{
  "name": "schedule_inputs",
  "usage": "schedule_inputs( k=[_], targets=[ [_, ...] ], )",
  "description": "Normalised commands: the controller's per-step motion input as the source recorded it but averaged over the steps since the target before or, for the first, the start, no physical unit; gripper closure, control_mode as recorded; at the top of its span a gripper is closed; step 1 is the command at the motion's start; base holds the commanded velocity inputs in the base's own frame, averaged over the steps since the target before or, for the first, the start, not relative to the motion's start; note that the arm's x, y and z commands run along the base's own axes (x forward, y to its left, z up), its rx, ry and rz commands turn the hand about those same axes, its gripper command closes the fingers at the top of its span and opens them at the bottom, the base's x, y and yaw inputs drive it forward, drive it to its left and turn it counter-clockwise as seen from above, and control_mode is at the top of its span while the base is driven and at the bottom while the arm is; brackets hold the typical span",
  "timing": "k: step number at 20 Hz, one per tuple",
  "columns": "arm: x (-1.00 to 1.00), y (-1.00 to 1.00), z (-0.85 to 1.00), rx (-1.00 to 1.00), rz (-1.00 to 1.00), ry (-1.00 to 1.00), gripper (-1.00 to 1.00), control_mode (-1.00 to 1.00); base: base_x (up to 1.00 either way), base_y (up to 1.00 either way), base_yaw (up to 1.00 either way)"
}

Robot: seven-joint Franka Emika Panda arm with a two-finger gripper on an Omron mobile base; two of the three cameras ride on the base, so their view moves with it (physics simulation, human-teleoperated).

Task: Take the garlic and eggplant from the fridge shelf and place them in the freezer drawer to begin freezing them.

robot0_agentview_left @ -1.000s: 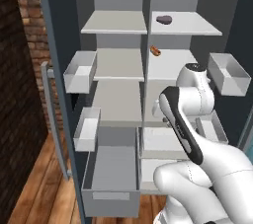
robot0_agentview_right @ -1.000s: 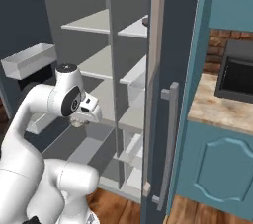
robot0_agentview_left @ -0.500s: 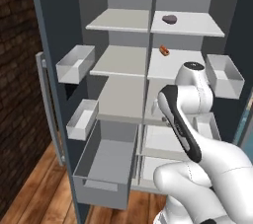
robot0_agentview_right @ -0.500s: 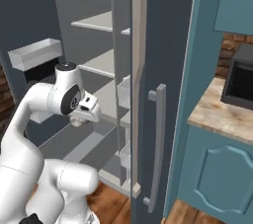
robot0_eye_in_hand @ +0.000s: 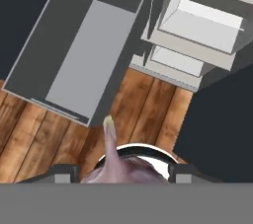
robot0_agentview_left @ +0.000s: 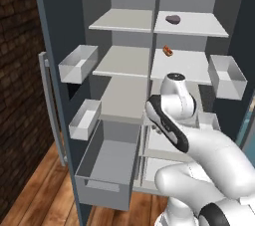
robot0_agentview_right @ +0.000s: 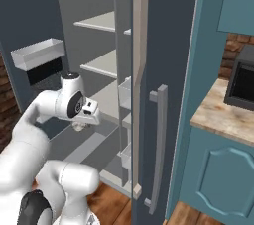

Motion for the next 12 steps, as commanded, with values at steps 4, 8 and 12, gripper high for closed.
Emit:
schedule_inputs(
  k=[4,8,12],
  targets=[
    [0.99,0.25,-0.63,0.00,0.15,0.15,1.00,-1.00,0.00,0.00,0.00],
    [0.89,0.46,-0.68,0.00,0.18,0.22,1.00,-1.00,0.00,0.00,0.00],
    [0.50,0.63,-0.63,0.00,0.14,0.10,1.00,-1.00,0.00,0.00,0.00]
  ],
)
